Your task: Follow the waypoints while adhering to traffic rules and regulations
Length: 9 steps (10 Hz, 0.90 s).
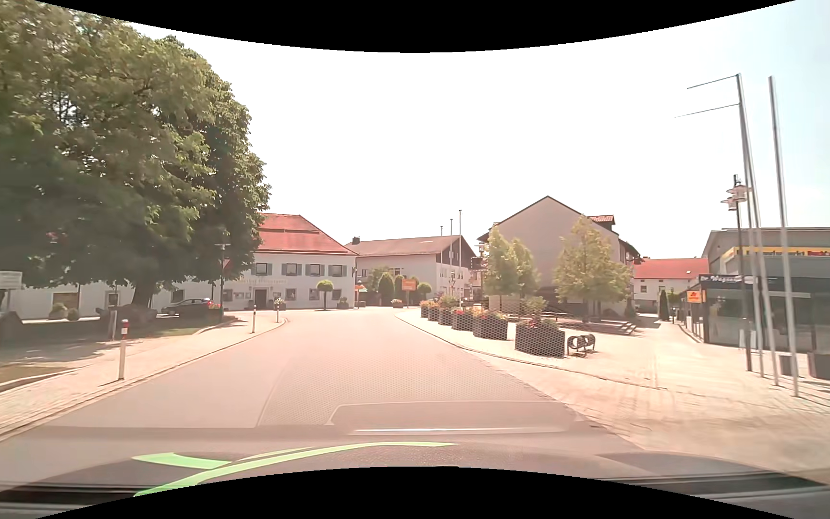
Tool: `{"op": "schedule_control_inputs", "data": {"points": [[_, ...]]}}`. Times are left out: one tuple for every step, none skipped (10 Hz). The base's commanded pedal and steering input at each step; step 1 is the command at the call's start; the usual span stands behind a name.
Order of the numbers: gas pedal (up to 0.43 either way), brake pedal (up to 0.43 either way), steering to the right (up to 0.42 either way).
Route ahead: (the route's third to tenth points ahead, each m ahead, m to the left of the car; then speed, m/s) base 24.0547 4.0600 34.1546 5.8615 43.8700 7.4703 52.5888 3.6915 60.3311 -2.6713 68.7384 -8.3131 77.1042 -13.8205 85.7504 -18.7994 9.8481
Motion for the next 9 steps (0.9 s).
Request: {"op": "schedule_control_inputs", "data": {"points": [[0.0, 0.0, -0.059], [0.0, 0.0, -0.058], [0.0, 0.0, -0.058], [0.0, 0.006, -0.056], [0.0, 0.018, -0.056], [0.0, 0.055, -0.055], [0.0, 0.073, -0.053], [0.0, 0.085, -0.052], [0.0, 0.104, -0.047]]}}
